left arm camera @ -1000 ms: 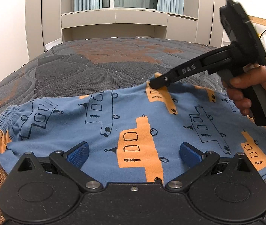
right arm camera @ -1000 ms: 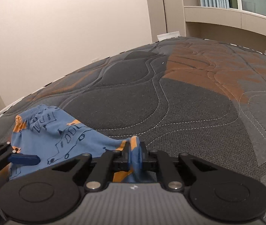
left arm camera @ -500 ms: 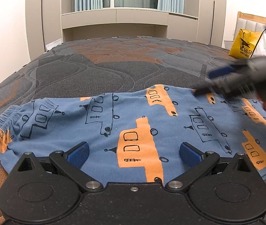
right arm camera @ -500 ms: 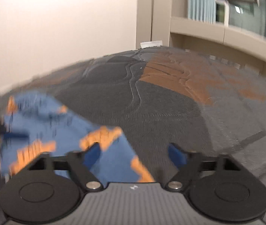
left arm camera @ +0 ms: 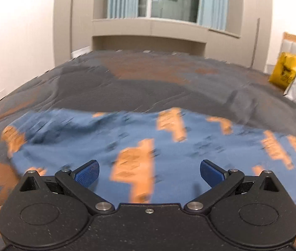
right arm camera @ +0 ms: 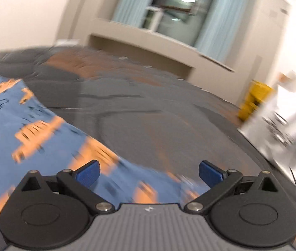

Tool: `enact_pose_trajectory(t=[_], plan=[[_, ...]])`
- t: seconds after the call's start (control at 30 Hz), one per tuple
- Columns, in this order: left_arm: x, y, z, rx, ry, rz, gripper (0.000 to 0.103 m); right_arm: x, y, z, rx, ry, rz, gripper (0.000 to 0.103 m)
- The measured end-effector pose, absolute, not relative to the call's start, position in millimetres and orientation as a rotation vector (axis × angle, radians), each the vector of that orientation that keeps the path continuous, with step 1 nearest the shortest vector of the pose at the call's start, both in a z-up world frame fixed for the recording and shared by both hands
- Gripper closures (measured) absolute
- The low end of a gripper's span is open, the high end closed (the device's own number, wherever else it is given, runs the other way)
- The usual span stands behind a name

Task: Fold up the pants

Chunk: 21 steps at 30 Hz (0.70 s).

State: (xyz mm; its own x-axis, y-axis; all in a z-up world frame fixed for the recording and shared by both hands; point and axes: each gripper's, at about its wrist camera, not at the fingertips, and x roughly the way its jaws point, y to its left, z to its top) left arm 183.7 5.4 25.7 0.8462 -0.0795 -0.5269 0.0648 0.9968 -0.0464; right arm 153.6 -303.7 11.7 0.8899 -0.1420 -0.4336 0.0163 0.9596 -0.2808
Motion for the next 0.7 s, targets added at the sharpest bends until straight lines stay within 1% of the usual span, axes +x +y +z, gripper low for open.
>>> enact_pose_trajectory(t=[0.17,0.3,0.53,0.7], plan=[[203,-73,39,0.084,0.542,-0.203,0.0,77,-366,4,-0.076,0.376,-0.253,0.0],[223,-147,40,0.137,0.563,-0.358,0.0,40,-393,-2,0.108,0.382,-0.212,0.0],[249,-248,28,0.265,0.608,-0.587,0.0,19,-404,-4,0.281,0.447,-0.024,0.0],[262,-280,2,0.361,0.679,-0.632,0.0,28,-412,-4,0.446,0.499,0.023,0.0]])
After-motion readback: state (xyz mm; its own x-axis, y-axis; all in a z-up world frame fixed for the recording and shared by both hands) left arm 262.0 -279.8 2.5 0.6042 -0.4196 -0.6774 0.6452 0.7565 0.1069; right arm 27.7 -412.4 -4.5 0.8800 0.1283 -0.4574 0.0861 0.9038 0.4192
